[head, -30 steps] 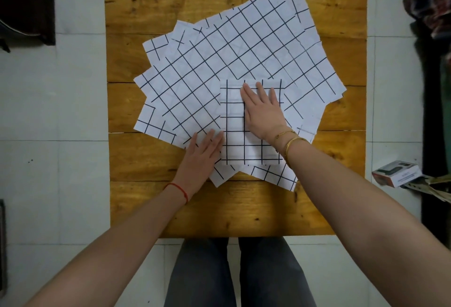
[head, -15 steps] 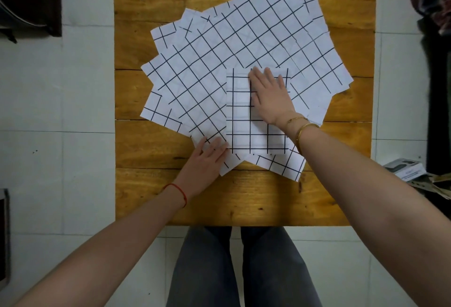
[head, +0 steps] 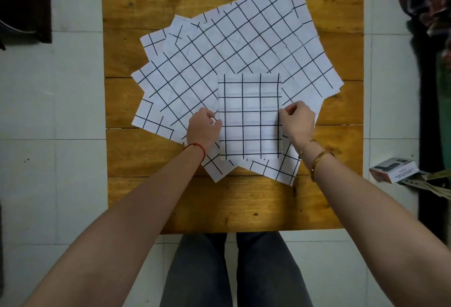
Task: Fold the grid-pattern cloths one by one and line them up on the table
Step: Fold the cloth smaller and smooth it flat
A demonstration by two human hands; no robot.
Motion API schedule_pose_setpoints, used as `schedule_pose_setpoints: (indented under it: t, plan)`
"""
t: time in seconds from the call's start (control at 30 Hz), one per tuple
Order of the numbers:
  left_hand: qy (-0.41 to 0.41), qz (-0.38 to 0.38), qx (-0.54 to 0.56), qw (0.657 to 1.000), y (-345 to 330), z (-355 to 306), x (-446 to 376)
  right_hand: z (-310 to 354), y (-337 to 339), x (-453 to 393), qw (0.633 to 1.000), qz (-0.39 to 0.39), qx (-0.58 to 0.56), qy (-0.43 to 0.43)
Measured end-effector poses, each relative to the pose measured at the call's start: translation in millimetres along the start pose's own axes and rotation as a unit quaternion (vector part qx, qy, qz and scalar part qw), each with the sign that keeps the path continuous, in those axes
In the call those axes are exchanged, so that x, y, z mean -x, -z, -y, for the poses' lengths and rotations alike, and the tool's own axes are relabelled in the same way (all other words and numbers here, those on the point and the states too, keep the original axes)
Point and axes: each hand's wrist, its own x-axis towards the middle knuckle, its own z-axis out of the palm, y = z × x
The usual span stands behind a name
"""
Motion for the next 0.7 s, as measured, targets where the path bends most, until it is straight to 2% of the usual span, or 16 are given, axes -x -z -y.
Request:
schedule_pose_setpoints:
  t: [0.3,0.43,0.7]
  plan:
    - [0.07,-0.004,0.038,0.997,-6.0,-11.1,-7.7,4.2,-5.4,0.5,0.993,0.043,-0.086,-0.065]
    - [0.061,-0.006,0.069,0.996,-2.2,-11.8,-6.1,5.9,0.8,4.0,0.986,0.056,-0.14,-0.076]
    - [0.068,0.052,0.224,0.971,18.7,-10.6,-4.4,4.1,18.2,4.2,0.939,0.112,-0.309,-0.106]
